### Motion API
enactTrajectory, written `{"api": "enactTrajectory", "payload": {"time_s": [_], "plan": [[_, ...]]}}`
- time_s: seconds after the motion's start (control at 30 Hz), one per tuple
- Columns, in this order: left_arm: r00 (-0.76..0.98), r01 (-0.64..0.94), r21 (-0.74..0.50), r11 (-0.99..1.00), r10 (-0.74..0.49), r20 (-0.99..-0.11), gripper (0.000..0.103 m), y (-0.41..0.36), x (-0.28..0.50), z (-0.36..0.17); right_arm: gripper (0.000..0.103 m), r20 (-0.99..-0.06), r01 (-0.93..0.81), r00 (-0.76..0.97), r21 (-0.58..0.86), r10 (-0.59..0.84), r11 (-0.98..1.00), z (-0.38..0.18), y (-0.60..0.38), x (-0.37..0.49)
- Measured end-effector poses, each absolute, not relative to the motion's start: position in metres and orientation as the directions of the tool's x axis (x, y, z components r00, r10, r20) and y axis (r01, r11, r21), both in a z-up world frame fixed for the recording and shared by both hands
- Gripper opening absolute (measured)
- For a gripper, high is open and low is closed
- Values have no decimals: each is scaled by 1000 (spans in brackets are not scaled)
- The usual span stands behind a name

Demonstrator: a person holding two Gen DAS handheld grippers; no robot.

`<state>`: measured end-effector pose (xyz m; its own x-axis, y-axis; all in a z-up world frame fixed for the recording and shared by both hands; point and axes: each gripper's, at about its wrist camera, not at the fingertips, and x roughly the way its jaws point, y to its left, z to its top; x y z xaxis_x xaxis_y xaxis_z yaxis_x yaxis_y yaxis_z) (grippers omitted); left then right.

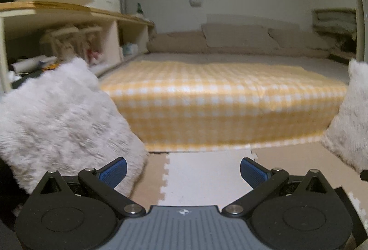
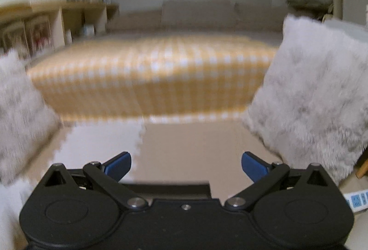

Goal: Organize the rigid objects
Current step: 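Move the left tool down to the wooden stick and open it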

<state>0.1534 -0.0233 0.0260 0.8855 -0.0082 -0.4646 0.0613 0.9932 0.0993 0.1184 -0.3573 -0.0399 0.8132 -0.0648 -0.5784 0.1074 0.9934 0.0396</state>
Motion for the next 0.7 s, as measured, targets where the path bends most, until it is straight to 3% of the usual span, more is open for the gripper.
{"api": "enactTrajectory", "payload": {"time_s": [0.07,0.13,0.33,0.4,0.5,0.7], "plan": [[873,97,113,989,-30,-487,103,-31,164,13,95,-621,125,781,39,-74,991,-51,-364,122],[840,132,107,985,-54,-540,103,-36,178,-1,79,-670,137,740,64,-59,989,-63,-372,127],[765,262,66,963,-166,-622,103,-36,209,-39,45,-782,163,623,147,14,976,-93,-387,136],[753,301,83,950,-184,-631,98,-36,218,-52,37,-813,174,579,202,66,964,-101,-390,138],[723,354,85,931,-215,-657,88,-38,229,-69,24,-852,181,522,153,36,971,-109,-388,143],[634,467,59,882,-287,-719,71,-43,252,-104,10,-903,185,429,101,13,978,-123,-386,149]]}}
